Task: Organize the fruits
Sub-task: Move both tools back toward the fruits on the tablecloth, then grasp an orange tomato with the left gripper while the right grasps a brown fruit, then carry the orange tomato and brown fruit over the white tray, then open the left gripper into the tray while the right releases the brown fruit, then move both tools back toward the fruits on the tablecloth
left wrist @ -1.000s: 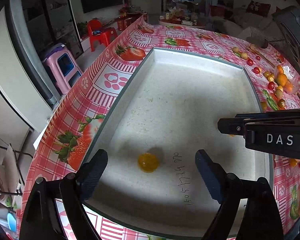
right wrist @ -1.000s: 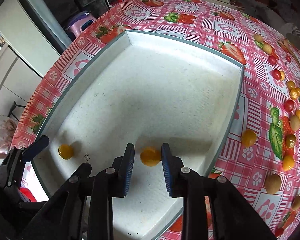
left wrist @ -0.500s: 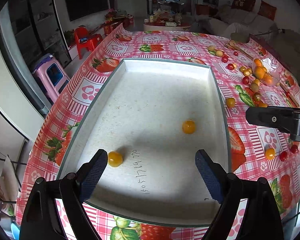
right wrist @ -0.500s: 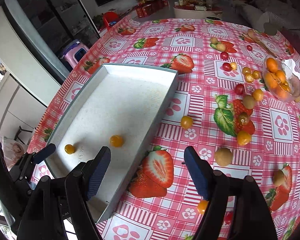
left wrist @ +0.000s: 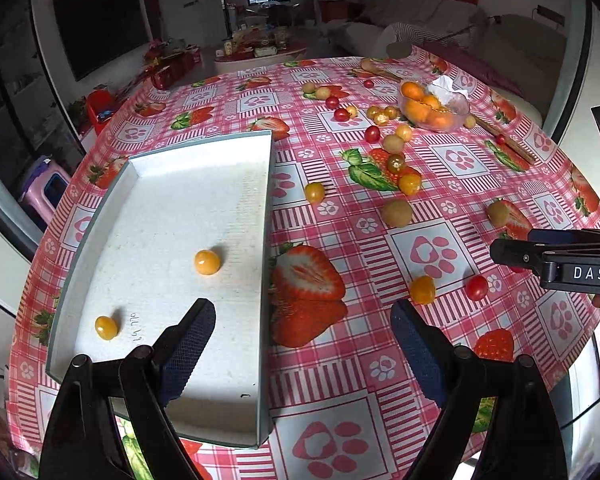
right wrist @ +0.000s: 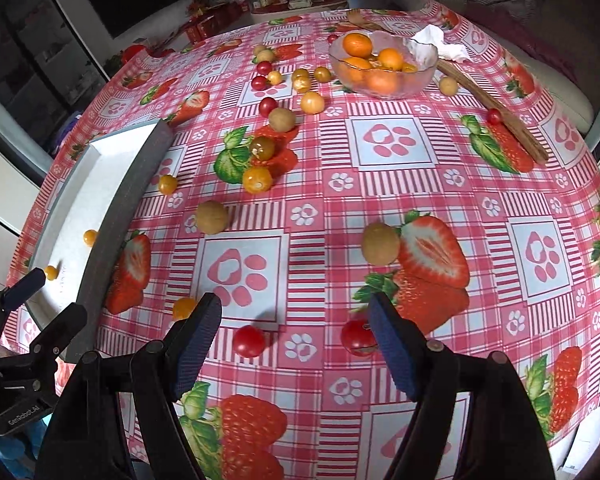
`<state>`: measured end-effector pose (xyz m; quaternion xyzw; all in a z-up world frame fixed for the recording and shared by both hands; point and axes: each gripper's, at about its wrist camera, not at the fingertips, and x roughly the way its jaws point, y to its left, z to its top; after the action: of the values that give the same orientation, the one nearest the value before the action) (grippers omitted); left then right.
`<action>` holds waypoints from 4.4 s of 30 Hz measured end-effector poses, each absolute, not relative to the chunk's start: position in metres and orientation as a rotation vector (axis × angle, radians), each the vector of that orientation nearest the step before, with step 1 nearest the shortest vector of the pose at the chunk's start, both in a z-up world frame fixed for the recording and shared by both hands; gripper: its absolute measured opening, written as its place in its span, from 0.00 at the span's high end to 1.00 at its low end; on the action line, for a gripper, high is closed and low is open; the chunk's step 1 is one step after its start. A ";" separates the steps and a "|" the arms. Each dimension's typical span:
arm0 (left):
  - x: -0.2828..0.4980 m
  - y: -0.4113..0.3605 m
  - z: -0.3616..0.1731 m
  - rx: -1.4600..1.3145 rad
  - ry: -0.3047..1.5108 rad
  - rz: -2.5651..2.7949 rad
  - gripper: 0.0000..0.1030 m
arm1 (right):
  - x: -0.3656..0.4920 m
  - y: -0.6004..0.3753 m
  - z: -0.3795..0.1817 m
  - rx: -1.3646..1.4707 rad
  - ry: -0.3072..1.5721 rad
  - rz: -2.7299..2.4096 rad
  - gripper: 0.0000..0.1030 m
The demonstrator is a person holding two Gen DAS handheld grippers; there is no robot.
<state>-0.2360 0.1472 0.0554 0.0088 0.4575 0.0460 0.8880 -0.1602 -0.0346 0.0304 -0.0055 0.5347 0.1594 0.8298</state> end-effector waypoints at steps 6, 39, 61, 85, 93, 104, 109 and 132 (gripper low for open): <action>-0.223 0.118 0.032 0.050 1.001 0.067 0.13 | -0.158 -0.068 0.022 0.022 1.144 0.289 0.23; -0.194 0.071 0.015 0.029 1.030 -0.067 0.79 | -0.120 -0.037 0.005 -0.176 1.053 0.267 0.74; -0.241 0.144 0.061 -0.116 0.924 0.006 0.79 | -0.155 -0.041 0.040 -0.038 1.079 0.388 0.74; -0.249 0.270 0.039 -0.213 0.920 0.241 0.79 | -0.158 0.119 0.064 -0.145 1.079 0.622 0.74; -0.240 0.279 0.031 -0.202 0.938 0.263 0.79 | -0.128 0.182 0.044 -0.173 1.128 0.684 0.74; -0.238 0.273 0.021 -0.182 0.970 0.261 0.78 | -0.108 0.228 0.007 -0.246 1.198 0.679 0.73; -0.235 0.271 0.019 -0.164 0.982 0.268 0.78 | -0.108 0.235 0.007 -0.296 1.172 0.671 0.72; -0.245 0.232 0.049 -0.081 0.903 0.243 0.15 | -0.125 0.107 0.059 -0.032 1.104 0.604 0.27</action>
<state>-0.2448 0.2324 0.0485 -0.0391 0.4352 0.1173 0.8918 -0.1246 0.1070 0.0590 -0.0150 0.5161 0.2823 0.8086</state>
